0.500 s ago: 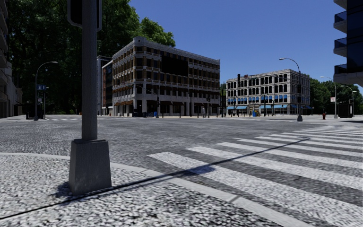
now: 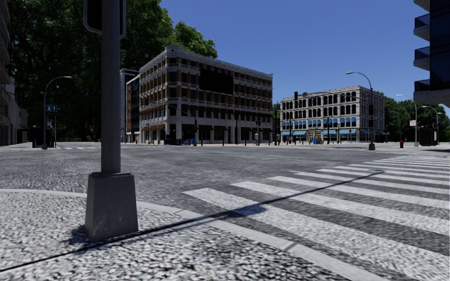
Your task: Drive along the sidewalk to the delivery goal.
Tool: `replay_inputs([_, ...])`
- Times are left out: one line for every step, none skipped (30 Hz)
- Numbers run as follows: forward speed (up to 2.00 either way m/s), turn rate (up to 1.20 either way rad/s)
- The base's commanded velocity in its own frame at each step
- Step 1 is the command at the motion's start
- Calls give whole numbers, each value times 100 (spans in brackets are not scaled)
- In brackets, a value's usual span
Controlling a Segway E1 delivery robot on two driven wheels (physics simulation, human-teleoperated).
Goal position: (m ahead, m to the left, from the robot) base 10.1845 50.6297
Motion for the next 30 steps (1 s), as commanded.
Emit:
replay_inputs([0,0])
replay_inputs([0,0])
replay_inputs([0,0])
replay_inputs([0,0])
replay_inputs([0,0])
replay_inputs([0,0])
replay_inputs([0,0])
replay_inputs([0,0])
replay_inputs([0,0])
replay_inputs([0,0])
replay_inputs([0,0])
replay_inputs([0,0])
replay_inputs([0,0])
replay_inputs([0,0])
replay_inputs([0,0])
replay_inputs([0,6])
replay_inputs([0,13])
replay_inputs([0,16])
replay_inputs([0,16])
replay_inputs([0,16])
replay_inputs([0,16])
replay_inputs([0,16])
replay_inputs([0,16])
replay_inputs([0,16])
replay_inputs([0,16])
replay_inputs([0,16])
replay_inputs([0,17])
replay_inputs([0,17])
replay_inputs([0,17])
replay_inputs([0,17])
